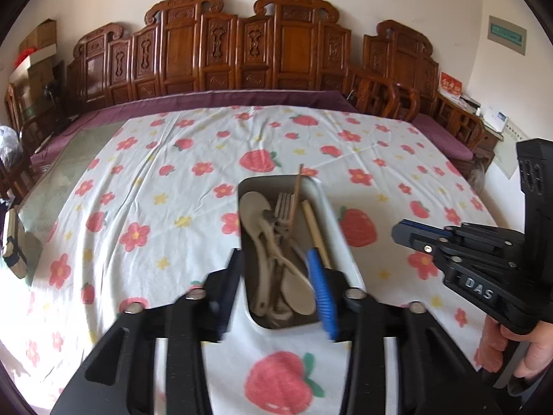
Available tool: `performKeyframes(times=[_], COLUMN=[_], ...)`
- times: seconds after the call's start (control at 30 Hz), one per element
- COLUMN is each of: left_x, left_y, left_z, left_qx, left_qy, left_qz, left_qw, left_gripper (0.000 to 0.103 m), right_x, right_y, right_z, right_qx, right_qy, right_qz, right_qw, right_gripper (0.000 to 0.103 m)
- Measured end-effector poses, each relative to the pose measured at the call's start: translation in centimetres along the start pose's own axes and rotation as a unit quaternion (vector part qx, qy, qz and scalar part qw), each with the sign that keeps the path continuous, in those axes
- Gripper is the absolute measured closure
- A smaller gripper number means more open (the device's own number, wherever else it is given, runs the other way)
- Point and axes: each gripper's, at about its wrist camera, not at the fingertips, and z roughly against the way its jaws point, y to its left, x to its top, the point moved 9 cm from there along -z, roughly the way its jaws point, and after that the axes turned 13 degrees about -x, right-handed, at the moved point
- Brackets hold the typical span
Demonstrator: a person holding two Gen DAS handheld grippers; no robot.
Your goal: Organize utensils
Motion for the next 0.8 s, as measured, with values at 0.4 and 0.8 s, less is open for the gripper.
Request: performKeyframes(times=[0.4, 0.8], left_x=[-0.1, -1.1], left_y=[-4.7, -7.3], left_z=[4.0, 7.0], left_qx=[-0.003, 0.027], left_qy=[-0.033, -0.052], left_qz=[-0.012, -0.032], left_qw=[0.9994, 0.9977], left_gripper=[0.009, 0.008], right_x=[-2.3, -3.8], right_y=[-4.5, -6.7], right_z=[8.4, 14.3], right_qx=[-0.051, -0.098], right_qy=[-0.048, -0.084], right_qz=[-0.028, -0.051], right_qw=[0.997, 0.990], right_gripper=[0.033, 0.003])
